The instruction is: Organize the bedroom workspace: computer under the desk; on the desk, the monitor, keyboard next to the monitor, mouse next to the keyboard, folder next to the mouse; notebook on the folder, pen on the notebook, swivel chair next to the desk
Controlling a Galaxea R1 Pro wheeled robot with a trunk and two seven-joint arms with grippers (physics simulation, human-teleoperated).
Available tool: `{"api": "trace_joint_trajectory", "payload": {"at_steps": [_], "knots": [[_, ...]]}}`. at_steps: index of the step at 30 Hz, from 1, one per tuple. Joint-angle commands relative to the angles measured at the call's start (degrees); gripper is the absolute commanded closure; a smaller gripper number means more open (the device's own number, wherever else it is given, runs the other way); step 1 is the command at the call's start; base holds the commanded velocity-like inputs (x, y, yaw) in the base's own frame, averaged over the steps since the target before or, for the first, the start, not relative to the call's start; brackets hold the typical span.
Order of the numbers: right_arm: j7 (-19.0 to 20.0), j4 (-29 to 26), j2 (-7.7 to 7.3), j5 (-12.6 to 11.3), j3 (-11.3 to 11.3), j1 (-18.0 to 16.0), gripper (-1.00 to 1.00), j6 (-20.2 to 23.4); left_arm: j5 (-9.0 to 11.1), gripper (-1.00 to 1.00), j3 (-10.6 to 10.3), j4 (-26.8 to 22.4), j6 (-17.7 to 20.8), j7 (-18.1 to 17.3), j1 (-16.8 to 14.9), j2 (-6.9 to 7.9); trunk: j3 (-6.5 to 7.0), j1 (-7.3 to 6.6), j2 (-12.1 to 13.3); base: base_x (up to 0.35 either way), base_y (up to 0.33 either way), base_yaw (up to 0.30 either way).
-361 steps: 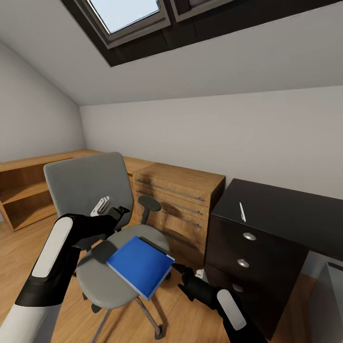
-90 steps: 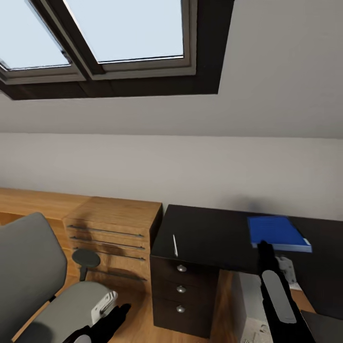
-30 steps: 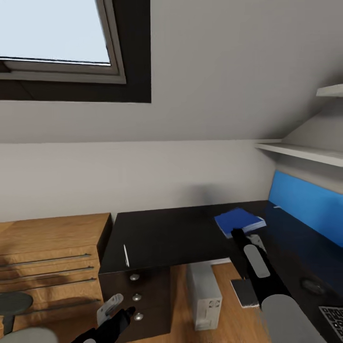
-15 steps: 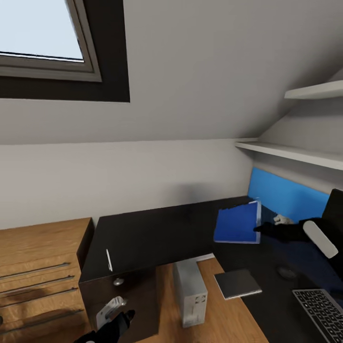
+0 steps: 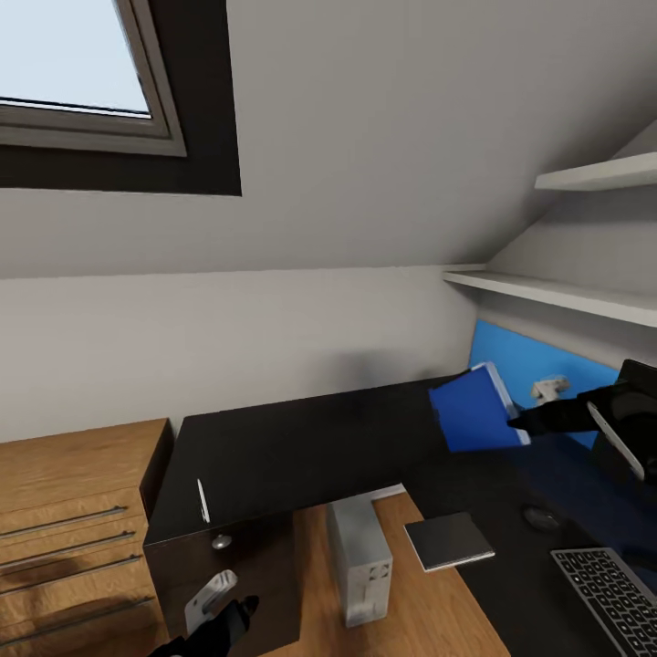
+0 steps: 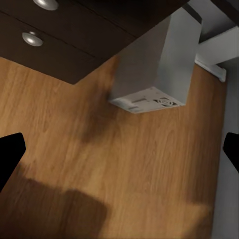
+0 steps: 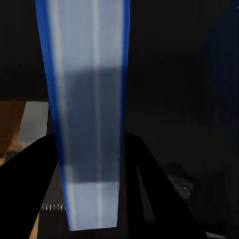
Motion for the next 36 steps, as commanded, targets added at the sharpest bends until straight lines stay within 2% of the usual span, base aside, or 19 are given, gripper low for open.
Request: {"api": "trace_joint_trajectory", "payload": {"at_steps": [1,6,12,15,16,17,18,20,23,25,29,30,31,32,34,35,36], "knots": [[0.63,-0.04,-0.05,1.32,0.16,-0.26,1.0,-0.17,0.31,-1.0,-0.12,-0.15,0.06,0.33,-0.06,0.05,-0.1,0.02,-0.08,0.0,0.0,-0.003],[3.11,-0.26,0.19,7.76,0.28,-1.07,1.0,-2.01,0.8,-1.0,-0.17,-0.64,0.34,0.25,-0.06,-0.27,-0.1,0.02,-0.08,0.0,0.0,-0.002],[4.0,-0.36,-0.01,9.61,0.34,-1.45,1.0,-2.5,0.72,-1.0,-0.2,-0.31,0.45,0.26,-0.06,-2.13,-0.1,0.02,-0.08,0.0,0.0,0.0],[7.96,-0.35,-0.36,9.89,0.28,-2.0,1.0,-2.56,0.53,-1.0,-0.38,-0.02,0.26,0.37,-0.06,-2.5,-0.1,0.02,-0.08,0.0,0.0,0.0],[12.21,-0.06,-0.45,10.1,0.26,-2.59,1.0,-2.59,0.46,-1.0,-0.45,0.31,0.2,0.4,-0.06,-2.61,-0.1,0.02,-0.08,0.0,0.0,0.0],[14.48,0.2,-0.47,10.18,0.26,-2.98,1.0,-2.59,0.43,-1.0,-0.47,0.62,0.16,0.39,-0.06,-2.64,-0.1,0.02,-0.08,0.0,0.0,0.0],[18.54,1.26,-0.47,10.38,0.24,-3.82,1.0,-2.63,0.43,-1.0,-0.49,1.29,0.11,0.37,-0.06,-2.69,-0.1,0.02,-0.08,0.0,0.0,0.0],[22.95,4.04,-0.31,11.03,0.28,-5.2,1.0,-2.75,0.42,-1.0,-0.51,2.11,0.06,0.32,-0.06,-2.74,-0.1,0.02,-0.08,0.0,0.0,0.0],[27.99,9.32,0.13,11.84,0.36,-8.0,1.0,-4.34,0.43,-1.0,-0.59,2.74,0.01,0.29,-0.06,-2.83,-0.1,0.02,-0.08,0.0,0.0,0.0],[29.35,11.56,0.45,12.06,0.47,-8.68,1.0,-5.46,0.39,-1.0,-0.75,2.96,-0.04,0.22,-0.06,-2.85,-0.1,0.02,-0.08,0.0,0.0,0.0],[30.99,16.48,2.9,13.14,0.94,-9.85,1.0,-6.95,0.36,-1.0,-1.87,3.06,-0.81,-0.98,0.22,-2.72,-0.1,0.02,-0.08,0.0,0.0,0.0],[31.35,18.95,4.11,13.44,1.05,-10.95,1.0,-7.0,0.35,-1.0,-2.15,3.06,-1.13,-1.47,0.4,-2.65,-0.1,0.02,-0.08,0.0,0.0,0.0],[31.65,20.26,4.66,13.54,1.09,-11.67,1.0,-7.01,0.34,-1.0,-2.25,3.13,-1.25,-1.63,0.47,-2.66,-0.1,0.02,-0.08,0.0,0.0,0.0],[33.06,23.26,5.37,13.63,1.14,-13.38,1.0,-6.99,0.29,-1.0,-2.39,3.24,-1.46,-1.86,0.56,-2.67,-0.1,0.02,-0.08,0.0,0.0,0.0],[35.72,26.34,5.71,13.65,1.1,-15.37,1.0,-6.89,0.24,-1.0,-2.48,3.34,-1.59,-1.98,0.62,-2.7,-0.1,0.02,-0.08,0.0,0.0,0.0],[40.53,30.2,6.12,13.62,1.06,-17.23,1.0,-6.28,0.18,-1.0,-2.54,3.41,-1.7,-2.05,0.66,-2.71,-0.1,0.02,-0.08,0.0,0.0,0.0],[42.92,31.83,6.3,13.62,1.07,-17.89,1.0,-5.93,0.14,-1.0,-2.56,3.43,-1.74,-2.08,0.68,-2.71,-0.1,0.02,-0.08,0.0,0.0,0.0]]}}
